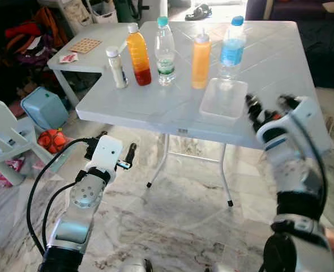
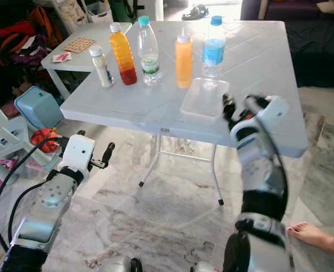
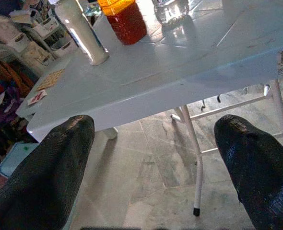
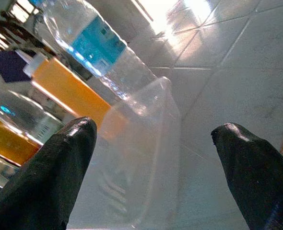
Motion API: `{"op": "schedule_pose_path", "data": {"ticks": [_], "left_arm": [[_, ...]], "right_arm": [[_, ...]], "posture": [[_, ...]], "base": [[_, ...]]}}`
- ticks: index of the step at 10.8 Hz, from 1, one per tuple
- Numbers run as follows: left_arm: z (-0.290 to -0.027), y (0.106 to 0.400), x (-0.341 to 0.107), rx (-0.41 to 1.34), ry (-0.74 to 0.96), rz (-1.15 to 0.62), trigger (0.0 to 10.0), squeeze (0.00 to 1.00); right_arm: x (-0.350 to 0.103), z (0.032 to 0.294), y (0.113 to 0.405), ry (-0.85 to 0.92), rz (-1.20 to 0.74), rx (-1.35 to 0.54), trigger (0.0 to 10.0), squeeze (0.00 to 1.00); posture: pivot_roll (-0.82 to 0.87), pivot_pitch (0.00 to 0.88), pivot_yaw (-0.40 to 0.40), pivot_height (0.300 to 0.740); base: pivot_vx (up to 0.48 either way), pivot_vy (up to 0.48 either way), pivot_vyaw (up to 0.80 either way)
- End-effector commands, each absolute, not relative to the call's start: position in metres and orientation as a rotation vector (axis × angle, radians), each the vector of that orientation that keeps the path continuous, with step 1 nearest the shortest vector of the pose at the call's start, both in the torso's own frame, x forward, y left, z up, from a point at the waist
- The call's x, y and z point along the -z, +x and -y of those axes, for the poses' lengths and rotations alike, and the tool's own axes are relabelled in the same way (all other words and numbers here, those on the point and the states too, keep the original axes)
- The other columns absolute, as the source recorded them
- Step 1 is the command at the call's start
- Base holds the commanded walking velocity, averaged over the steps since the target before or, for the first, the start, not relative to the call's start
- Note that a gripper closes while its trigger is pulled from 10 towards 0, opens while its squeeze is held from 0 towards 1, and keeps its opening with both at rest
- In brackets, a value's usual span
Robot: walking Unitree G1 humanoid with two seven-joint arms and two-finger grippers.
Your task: Restocking fridge
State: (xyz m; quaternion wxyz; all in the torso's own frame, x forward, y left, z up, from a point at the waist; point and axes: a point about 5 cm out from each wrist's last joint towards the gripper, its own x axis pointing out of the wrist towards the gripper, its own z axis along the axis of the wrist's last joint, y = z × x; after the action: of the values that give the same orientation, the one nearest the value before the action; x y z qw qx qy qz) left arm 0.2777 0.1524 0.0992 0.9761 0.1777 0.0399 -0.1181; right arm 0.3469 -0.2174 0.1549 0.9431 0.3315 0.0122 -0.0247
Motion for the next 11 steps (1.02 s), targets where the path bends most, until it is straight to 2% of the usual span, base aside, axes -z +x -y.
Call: {"op": "schedule_pose_path", "data": {"ticks": [1, 2, 4, 5, 7, 8, 11], "left_arm": [[-0.156, 0.278, -0.103, 0.24, 0.379, -0.077, 10.0, 0.0], [-0.157, 0.278, -0.103, 0.251, 0.375, -0.081, 10.0, 0.0], [-0.156, 0.278, -0.104, 0.253, 0.378, -0.082, 10.0, 0.0], [-0.155, 0.278, -0.104, 0.257, 0.382, -0.08, 10.0, 0.0], [-0.156, 0.277, -0.103, 0.258, 0.386, -0.079, 10.0, 0.0], [-0.154, 0.276, -0.103, 0.257, 0.384, -0.079, 10.0, 0.0], [-0.153, 0.276, -0.105, 0.276, 0.403, -0.071, 10.0, 0.0]], "right_arm": [[-0.153, 0.206, 0.35, 0.715, -0.052, 0.007, 10.0, 0.0], [-0.149, 0.182, 0.345, 0.769, -0.052, -0.003, 10.0, 0.0], [-0.144, 0.16, 0.339, 0.777, -0.04, -0.006, 10.0, 0.0], [-0.142, 0.165, 0.341, 0.747, -0.049, 0.003, 10.0, 0.0], [-0.149, 0.209, 0.35, 0.708, -0.046, 0.075, 10.0, 0.0], [-0.147, 0.22, 0.349, 0.705, -0.061, 0.099, 10.0, 0.0], [-0.144, 0.232, 0.355, 0.697, -0.126, 0.034, 10.0, 0.0]], "posture": [[0.03, 0.038, 0.135, 0.74], [0.04, 0.037, 0.135, 0.74], [0.04, 0.035, 0.135, 0.74], [0.05, 0.036, 0.131, 0.74], [0.04, 0.032, 0.12, 0.74], [0.04, 0.029, 0.116, 0.74], [0.06, 0.031, 0.132, 0.74]], "base": [[0.0, 0.0, 0.0], [0.0, 0.0, 0.0], [0.0, 0.0, 0.0], [0.0, 0.0, 0.0], [0.0, 0.0, 0.0], [0.0, 0.0, 0.0], [0.0, 0.0, 0.0]]}}
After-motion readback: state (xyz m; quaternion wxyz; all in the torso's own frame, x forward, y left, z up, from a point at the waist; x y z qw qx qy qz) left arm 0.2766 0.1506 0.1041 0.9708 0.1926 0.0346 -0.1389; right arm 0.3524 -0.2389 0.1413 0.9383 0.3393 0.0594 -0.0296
